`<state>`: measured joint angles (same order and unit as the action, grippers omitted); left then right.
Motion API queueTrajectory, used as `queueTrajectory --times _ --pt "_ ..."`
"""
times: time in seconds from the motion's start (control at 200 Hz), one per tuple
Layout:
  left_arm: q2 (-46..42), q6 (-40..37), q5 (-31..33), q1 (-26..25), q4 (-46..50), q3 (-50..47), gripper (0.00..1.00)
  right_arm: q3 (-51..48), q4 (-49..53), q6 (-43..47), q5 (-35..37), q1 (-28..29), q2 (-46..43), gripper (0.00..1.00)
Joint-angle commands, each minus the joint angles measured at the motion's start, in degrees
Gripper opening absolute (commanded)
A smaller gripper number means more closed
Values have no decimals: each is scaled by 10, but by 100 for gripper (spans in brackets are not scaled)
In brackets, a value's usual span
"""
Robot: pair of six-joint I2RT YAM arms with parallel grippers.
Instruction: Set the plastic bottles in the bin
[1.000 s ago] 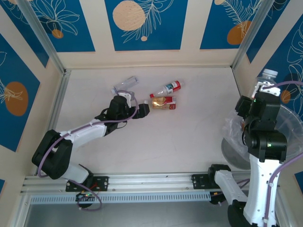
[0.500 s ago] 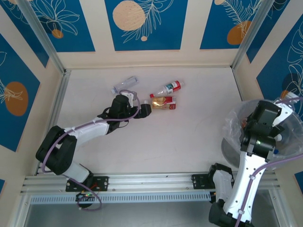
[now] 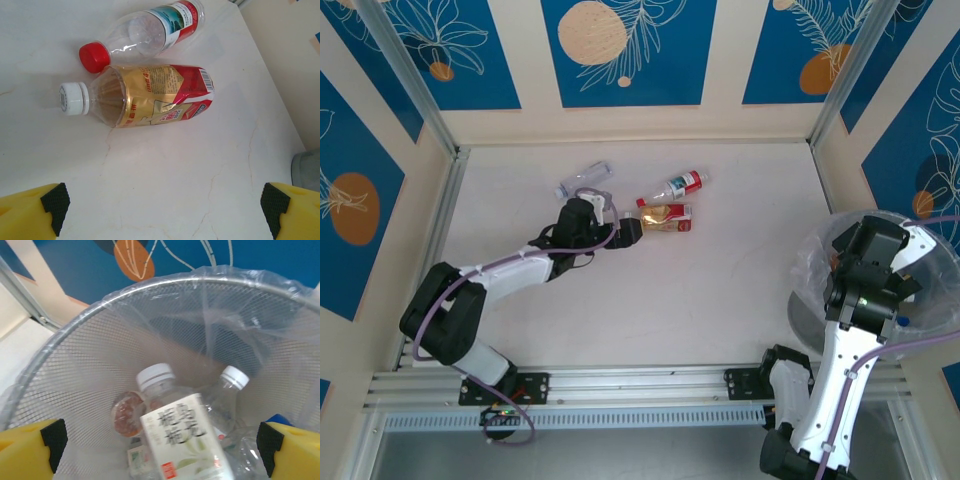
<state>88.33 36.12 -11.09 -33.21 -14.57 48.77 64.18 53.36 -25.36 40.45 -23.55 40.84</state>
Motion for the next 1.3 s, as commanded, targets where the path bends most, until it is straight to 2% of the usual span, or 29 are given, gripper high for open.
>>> queueTrajectory --times 0.0,0.105,0.39,0.47,0.58,0.68,0.87,1.125,1.295 --pt "4 4 -14 4 -6 26 99 12 -11 -21 -69 2 -16 99" --pt "9 8 -18 4 1 38 99 5 -23 -17 -131 4 -26 99" --pt "25 51 -16 5 -9 49 99 10 -27 0 -220 9 -43 99" --pt "30 63 -13 4 -9 51 99 3 -32 0 -212 10 -48 99" --pt "37 73 -13 4 -7 54 99 -28 -40 -20 -148 9 -49 99" --pt "41 75 -13 5 2 61 99 -34 -26 -45 -163 5 -28 99" --pt "41 73 3 5 28 69 99 -47 -85 -44 -297 7 -53 99" --pt "64 82 16 15 74 94 99 -21 -127 -49 -373 15 -74 99" --pt "94 51 4 26 135 152 99 -29 -193 -42 -488 19 -88 99"
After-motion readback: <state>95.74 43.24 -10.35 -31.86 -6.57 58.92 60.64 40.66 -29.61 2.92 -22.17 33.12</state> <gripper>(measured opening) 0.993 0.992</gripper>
